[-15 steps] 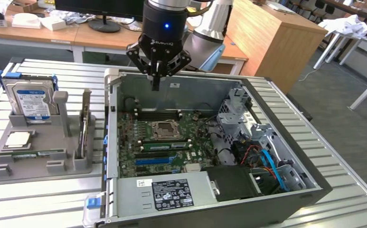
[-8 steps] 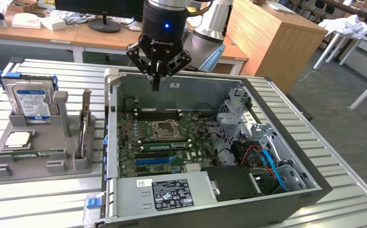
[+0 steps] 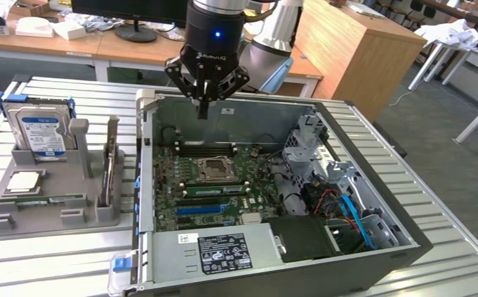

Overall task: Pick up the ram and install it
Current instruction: 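Press down the ram until it locks into place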

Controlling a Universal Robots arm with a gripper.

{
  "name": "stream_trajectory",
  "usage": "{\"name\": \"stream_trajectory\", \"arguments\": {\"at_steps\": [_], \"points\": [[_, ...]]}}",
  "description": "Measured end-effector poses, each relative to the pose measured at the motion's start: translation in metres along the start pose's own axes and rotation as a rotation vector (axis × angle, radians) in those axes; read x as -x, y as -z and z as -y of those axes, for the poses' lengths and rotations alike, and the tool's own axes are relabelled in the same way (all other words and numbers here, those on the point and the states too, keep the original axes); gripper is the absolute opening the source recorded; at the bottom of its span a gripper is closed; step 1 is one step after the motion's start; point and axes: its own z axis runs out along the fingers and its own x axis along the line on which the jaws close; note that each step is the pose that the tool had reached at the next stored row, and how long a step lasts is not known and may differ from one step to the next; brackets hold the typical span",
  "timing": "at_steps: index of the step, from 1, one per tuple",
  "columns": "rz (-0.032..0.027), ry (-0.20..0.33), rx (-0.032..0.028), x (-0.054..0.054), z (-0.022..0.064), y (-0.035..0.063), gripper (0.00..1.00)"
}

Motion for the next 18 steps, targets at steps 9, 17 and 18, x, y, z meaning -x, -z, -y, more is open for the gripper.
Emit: {"name": "stream_trajectory", "arguments": {"at_steps": [9,17,18], "points": [[-0.0008,0.0,-0.0023,0.002,0.0192,0.0007,0.1],[-0.0009,0.0,-0.0025,0.016,0.0183,0.0003,0.1],[-0.001,0.0,-0.0024,0.02,0.018,0.0002,0.1]]}}
